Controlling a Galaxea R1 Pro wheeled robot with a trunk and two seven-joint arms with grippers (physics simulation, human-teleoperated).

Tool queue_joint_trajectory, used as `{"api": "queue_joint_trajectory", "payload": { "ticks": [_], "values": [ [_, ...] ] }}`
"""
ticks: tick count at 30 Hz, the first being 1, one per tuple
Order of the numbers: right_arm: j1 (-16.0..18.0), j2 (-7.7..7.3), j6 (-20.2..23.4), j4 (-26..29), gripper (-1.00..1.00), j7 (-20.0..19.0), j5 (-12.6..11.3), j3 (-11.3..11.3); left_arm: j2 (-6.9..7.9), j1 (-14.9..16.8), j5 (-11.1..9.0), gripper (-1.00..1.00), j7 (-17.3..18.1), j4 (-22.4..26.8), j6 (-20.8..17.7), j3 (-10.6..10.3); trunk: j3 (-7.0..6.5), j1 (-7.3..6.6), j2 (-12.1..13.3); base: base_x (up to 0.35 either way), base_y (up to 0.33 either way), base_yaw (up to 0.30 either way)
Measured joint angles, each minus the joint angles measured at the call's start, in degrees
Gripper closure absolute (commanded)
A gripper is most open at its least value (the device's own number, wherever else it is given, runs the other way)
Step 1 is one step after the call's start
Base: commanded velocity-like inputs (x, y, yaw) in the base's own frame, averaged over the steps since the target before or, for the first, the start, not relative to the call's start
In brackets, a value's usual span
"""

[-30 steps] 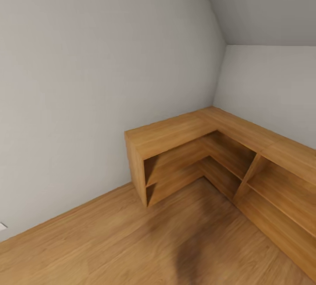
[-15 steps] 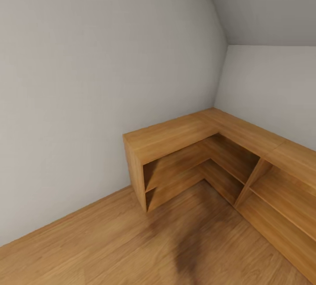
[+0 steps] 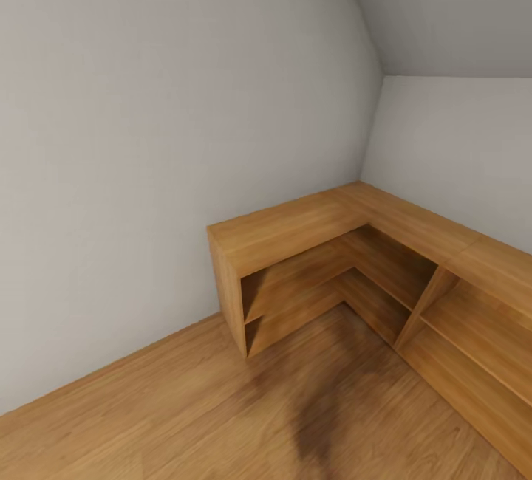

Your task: In the bedroom, organize the workspace by keeping the computer under the desk, ensuring the monitor is on the desk, placing the keyboard on the desk next to the monitor, placing the mouse on the desk next to the keyboard, moving the folder from the swivel chair onto the desk next to the mouse, stacking the notebook on top of the folder with the pen on top of the notebook, and positioning the swivel chair next to the desk.

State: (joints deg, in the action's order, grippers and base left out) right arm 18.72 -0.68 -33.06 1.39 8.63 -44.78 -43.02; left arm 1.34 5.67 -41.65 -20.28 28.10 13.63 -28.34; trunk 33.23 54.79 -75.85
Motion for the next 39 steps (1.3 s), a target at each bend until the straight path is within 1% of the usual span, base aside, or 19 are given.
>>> {"api": "queue_joint_trajectory", "payload": {
  "ticks": [8,21,32,39],
  "values": [
    [0.00,-0.14,-0.01,-0.06,-1.00,0.00,-0.02,0.06,0.00,0.00,0.04,-1.00,-0.01,-0.04,-0.01,0.00,0.00,0.00,0.00,0.000,0.000,-0.032],
    [-0.01,-0.24,-0.01,-0.15,-1.00,0.00,0.04,0.04,0.14,0.01,-0.09,-1.00,-0.07,-0.05,0.08,0.44,0.00,0.00,0.00,0.000,0.000,-0.240],
    [-0.01,-0.10,-0.02,-0.16,-1.00,0.00,0.06,-0.04,0.10,0.01,-0.13,-1.00,-0.08,-0.05,0.08,0.37,0.00,0.00,0.00,0.000,0.000,-0.256],
    [0.00,0.11,-0.01,-0.17,-1.00,0.00,0.05,-0.08,0.09,0.00,-0.06,-1.00,-0.08,-0.04,0.15,0.27,0.00,0.00,0.00,0.000,0.000,-0.081]
  ]
}}
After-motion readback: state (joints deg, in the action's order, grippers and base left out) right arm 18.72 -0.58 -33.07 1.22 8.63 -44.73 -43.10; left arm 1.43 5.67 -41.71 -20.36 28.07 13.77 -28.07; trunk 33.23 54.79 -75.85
